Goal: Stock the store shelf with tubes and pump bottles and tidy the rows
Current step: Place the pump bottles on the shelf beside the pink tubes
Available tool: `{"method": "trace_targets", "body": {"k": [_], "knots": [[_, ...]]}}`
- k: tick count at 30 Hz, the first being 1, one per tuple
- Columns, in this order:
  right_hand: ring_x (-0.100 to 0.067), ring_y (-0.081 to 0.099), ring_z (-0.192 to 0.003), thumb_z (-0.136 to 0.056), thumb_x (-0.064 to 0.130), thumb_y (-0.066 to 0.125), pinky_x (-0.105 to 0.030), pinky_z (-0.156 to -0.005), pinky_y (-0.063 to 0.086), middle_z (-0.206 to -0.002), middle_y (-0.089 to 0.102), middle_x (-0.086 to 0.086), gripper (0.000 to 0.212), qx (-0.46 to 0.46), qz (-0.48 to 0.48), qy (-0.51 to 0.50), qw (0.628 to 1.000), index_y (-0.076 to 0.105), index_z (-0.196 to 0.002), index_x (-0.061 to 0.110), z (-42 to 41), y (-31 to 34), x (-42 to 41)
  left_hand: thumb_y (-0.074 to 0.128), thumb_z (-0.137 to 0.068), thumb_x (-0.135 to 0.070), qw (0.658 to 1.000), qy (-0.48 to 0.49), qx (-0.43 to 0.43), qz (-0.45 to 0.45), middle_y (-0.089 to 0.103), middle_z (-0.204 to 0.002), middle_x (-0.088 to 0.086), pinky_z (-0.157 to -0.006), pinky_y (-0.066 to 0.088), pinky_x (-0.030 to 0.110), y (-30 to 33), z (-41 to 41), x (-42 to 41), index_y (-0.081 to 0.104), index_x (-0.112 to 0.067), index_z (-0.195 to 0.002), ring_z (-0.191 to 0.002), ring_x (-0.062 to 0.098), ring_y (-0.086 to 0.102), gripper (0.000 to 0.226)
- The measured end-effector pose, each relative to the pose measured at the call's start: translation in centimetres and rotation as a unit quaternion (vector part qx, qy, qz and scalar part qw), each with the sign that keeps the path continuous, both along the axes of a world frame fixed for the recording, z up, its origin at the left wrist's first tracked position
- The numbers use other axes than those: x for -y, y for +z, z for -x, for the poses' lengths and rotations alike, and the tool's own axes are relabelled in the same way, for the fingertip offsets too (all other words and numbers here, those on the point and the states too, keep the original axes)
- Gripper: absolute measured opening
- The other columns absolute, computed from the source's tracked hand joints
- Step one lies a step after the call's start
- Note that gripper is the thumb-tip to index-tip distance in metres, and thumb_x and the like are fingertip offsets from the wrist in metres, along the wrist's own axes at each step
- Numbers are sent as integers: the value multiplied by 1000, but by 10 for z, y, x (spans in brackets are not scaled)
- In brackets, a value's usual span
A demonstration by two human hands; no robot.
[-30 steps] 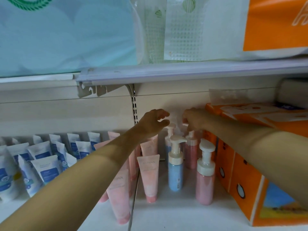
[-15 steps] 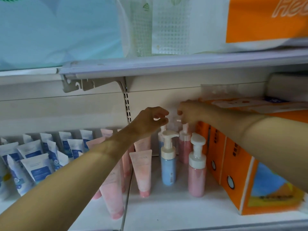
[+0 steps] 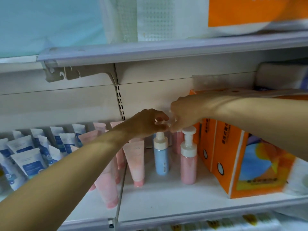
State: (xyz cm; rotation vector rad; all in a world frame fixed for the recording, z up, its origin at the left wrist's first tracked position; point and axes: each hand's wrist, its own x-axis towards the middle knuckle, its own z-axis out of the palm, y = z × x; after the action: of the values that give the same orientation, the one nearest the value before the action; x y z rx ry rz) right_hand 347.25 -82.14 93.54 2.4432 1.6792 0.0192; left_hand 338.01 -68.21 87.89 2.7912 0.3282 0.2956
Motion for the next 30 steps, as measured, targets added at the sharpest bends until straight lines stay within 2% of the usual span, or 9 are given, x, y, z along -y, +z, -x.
{"method": "trace_targets", "body": {"k": [7,11,14,16,18,20,23,26,30], "knots": [[-24,61,-47,-84,29,68,-29,-51,54,-55,61,-9,29,-26,2,-55,998,57,-67,9,0,-7,7,59,-95,-24,999,-23,-12,-39,44,-88,-17,-78,32,19,-5,-1,4,61,-31,-124,-84,5,44,30],[-24,64,-57,-74,28,80,-34,-59,57,-67,65,-7,26,-32,2,-51,998,61,-79,10,-4,-8,3,56,-89,0,999,-45,-10,1,55,-107,-11,-73,32,-2,-2,5,3,67,-30,-107,-91,-5,51,37],[-27,70,-70,-74,25,80,-32,-57,54,-81,67,-9,37,-31,12,-45,998,59,-101,10,-2,-7,5,44,-78,13,999,-50,-20,9,57,-119,-6,-80,32,0,0,11,3,67,-31,-100,-105,6,50,54],[-26,68,-62,-79,20,74,-27,-48,52,-80,68,-14,31,-41,26,-46,998,55,-100,8,1,-7,9,45,-80,4,998,-41,-32,39,57,-120,-7,-90,36,11,3,14,3,68,-34,-100,-108,7,51,49],[-24,64,-56,-80,20,73,-26,-45,50,-80,68,-14,30,-42,24,-42,998,55,-100,8,2,-6,10,49,-88,-19,996,-13,-40,78,57,-122,-12,-98,40,24,6,15,8,65,-42,-100,-112,10,53,32],[-23,62,-55,-81,19,73,-27,-46,50,-80,68,-14,29,-43,19,-40,998,55,-100,8,2,-7,8,49,-94,-46,995,53,-19,78,60,-121,-11,-100,42,32,5,10,12,63,-39,-110,-115,15,55,23],[-24,62,-55,-81,19,73,-27,-47,50,-80,68,-14,28,-43,19,-40,998,55,-100,8,2,-8,7,44,-84,-75,985,152,6,-81,66,-113,1,-91,46,35,2,2,18,67,-19,-114,-105,24,59,67],[-24,62,-56,-81,19,72,-27,-48,50,-80,68,-14,27,-46,16,-39,998,55,-99,8,0,-9,6,61,-81,-63,983,152,8,-98,70,-99,6,-82,50,33,3,-3,15,72,-12,-101,-92,24,64,56],[-24,62,-57,-81,18,72,-28,-49,50,-80,68,-14,26,-54,12,-43,998,55,-98,8,-3,-12,7,74,-80,-29,996,72,-11,54,71,-90,-2,-64,50,18,10,0,3,72,-20,-108,-73,16,70,29]]}}
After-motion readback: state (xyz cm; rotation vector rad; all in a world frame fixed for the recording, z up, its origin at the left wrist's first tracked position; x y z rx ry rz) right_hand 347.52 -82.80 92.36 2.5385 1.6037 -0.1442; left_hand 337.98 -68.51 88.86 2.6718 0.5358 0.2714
